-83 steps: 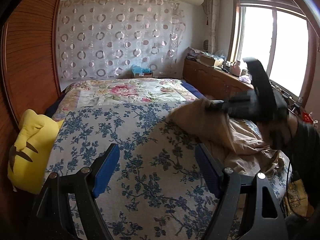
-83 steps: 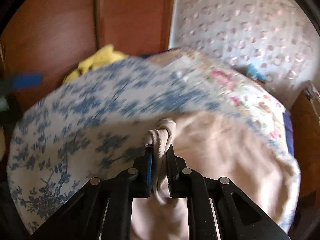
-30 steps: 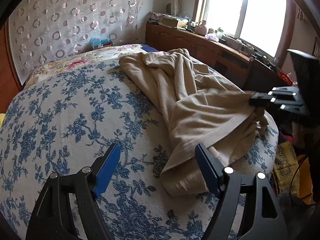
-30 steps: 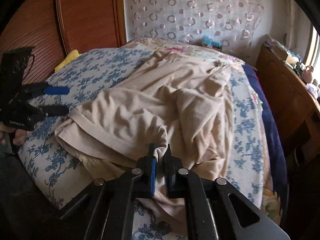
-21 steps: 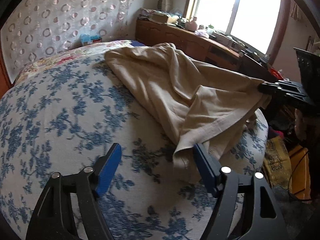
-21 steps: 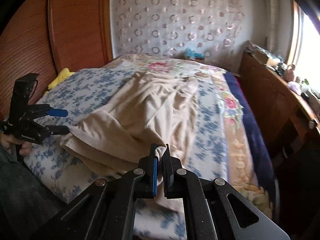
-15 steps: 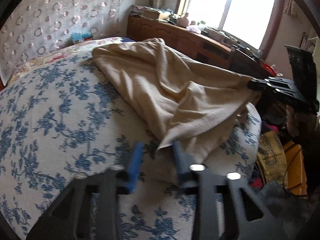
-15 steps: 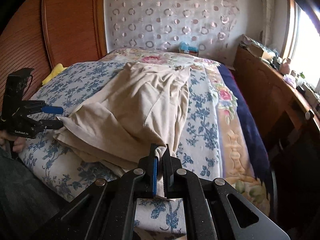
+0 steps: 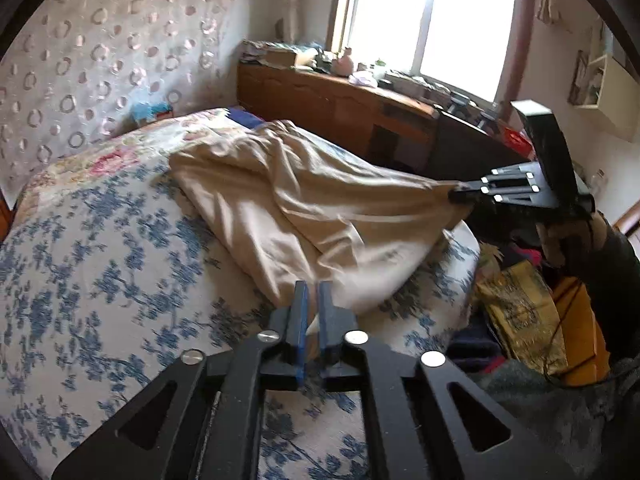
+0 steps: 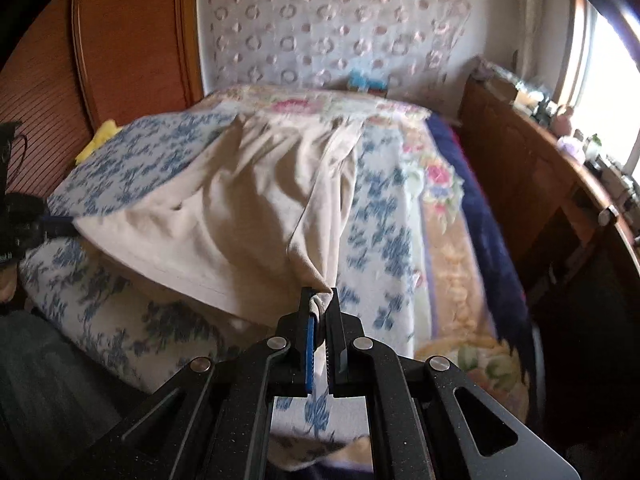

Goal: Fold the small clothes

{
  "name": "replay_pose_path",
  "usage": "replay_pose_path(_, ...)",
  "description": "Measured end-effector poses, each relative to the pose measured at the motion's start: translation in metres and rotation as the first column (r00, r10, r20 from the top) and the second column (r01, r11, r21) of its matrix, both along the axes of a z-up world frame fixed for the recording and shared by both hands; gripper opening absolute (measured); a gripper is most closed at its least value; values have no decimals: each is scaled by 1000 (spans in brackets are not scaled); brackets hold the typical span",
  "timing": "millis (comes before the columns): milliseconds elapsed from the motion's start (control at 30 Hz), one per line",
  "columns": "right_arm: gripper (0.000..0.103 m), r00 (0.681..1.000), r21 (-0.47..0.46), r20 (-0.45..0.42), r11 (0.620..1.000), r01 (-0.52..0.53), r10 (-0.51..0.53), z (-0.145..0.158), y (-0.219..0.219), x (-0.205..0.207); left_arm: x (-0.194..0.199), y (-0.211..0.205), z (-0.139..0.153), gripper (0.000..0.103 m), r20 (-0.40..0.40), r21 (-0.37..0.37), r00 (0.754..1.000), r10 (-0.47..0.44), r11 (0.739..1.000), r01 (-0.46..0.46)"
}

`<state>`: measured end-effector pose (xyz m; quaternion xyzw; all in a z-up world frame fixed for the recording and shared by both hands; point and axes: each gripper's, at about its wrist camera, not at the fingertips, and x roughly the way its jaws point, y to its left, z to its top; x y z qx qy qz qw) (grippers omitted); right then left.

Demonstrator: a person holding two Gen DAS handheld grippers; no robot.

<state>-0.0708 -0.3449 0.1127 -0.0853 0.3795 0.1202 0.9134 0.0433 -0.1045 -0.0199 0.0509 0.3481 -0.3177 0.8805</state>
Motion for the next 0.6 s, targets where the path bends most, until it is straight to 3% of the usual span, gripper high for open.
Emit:
replay_pose_path(100, 9, 1000, 3, 5, 1000, 2, -2, 4, 2, 1, 8, 10, 1, 37, 30, -7, 998, 58, 998, -57)
replay_pose_path(167, 24, 1000, 15, 30, 1000, 3, -3, 9, 3, 0, 16, 15, 0, 40, 20, -16, 997, 73, 997, -73)
replay_pose_path(200, 41, 999, 22, 46, 1000, 8, -9, 11, 3, -1, 20, 15, -2, 43, 13, -11, 997, 78, 997, -78)
replay_pose_path(233, 49, 998, 29, 60, 1000, 9, -11, 14, 3, -2, 25, 15, -4, 49, 5, -6, 997, 80, 997, -80)
replay_pose_path(367, 51, 994, 46, 106, 999, 10, -14, 13, 6, -1, 44, 8, -19, 63, -35, 10, 996, 79, 997, -79)
replay_pose_path(600, 51, 1000, 77, 17, 997, 9, -10, -28, 9, 29, 61, -4, -44, 63, -114, 36, 990, 87, 996, -83)
